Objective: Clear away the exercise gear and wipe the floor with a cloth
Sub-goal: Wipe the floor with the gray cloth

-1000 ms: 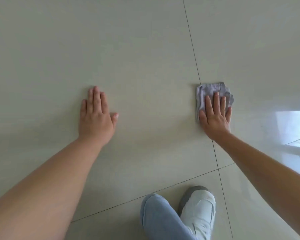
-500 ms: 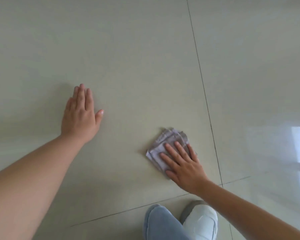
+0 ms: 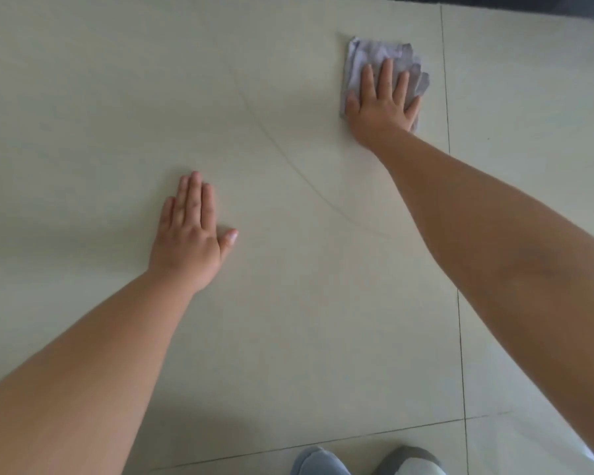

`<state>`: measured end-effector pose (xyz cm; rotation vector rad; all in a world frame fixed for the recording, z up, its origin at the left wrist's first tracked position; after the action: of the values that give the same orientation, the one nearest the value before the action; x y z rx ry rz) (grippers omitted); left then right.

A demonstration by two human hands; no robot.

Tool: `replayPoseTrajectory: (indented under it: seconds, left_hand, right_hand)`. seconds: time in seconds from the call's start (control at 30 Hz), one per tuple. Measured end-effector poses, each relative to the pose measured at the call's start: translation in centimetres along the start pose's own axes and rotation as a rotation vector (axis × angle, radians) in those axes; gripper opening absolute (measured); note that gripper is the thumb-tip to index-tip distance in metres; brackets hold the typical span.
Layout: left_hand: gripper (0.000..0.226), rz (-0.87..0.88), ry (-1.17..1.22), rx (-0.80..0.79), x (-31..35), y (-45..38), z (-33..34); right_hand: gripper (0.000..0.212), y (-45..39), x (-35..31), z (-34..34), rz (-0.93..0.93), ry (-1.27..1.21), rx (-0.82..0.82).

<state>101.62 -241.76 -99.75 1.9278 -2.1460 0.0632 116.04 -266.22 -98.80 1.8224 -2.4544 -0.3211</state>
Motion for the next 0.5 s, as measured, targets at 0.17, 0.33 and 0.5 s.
replayPoseTrajectory:
  seconds: [0.17,0.33,0.5]
  left_hand:
    - [0.072,0.061,-0.031,-0.084,0.1,0.1,0.4]
    - [0.072,0.053,-0.064,-0.074,0.0,-0.1,0.1]
    - [0.073,0.067,-0.078,-0.136,0.3,-0.3,0.1]
  right_hand:
    - [0.051,8.7,-7.1,2.8,-0.491,0.005,0.106]
    - [0.052,19.0,5.1,5.1,-0.619,0.089,-0.035]
    - [0.085,11.3,15.6,1.2,-0.101,0.123,-0.055]
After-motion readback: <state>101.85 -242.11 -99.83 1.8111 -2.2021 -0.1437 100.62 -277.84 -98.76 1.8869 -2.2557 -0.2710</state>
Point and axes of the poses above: each hand's wrist, its own y-axis away from the middle knuckle, its own z-axis out of the palm, x = y × z, the point moved 7 cm from there along -y, towards the middle knuckle, and after that the axes turned 14 degrees about x, right-handed, at the moved point
